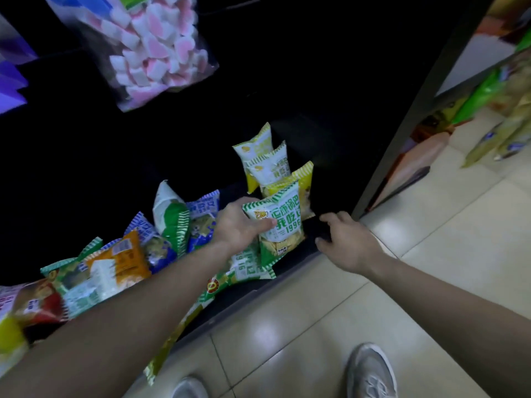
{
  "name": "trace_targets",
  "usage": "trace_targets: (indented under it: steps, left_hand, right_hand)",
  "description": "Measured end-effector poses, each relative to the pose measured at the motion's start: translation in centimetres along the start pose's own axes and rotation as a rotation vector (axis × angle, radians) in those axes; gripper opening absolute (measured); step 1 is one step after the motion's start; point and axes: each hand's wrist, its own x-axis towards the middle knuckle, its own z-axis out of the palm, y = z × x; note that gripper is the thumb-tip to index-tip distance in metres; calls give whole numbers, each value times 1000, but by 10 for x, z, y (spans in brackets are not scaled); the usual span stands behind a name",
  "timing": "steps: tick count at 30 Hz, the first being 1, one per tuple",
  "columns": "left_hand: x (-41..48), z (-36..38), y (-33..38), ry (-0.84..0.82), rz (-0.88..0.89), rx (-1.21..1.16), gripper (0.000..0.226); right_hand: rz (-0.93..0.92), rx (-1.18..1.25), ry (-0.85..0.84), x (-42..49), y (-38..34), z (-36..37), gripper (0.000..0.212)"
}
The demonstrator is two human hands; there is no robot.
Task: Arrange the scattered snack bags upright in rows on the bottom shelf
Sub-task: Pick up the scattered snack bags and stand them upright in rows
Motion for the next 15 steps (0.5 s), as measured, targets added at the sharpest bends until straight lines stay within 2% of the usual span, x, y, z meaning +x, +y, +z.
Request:
trace_targets:
  steps: [3,8,15]
  left_hand:
    - [18,37,-2,11,14,52,67]
    - [31,78,2,-38,44,36,68]
    - [37,99,2,4,75,76,64]
  right_hand:
    - [64,-21,-131,-3,25,11,58]
    - [105,-60,-231,2,57,24,50]
    - [85,-43,-266,12,62,35,50]
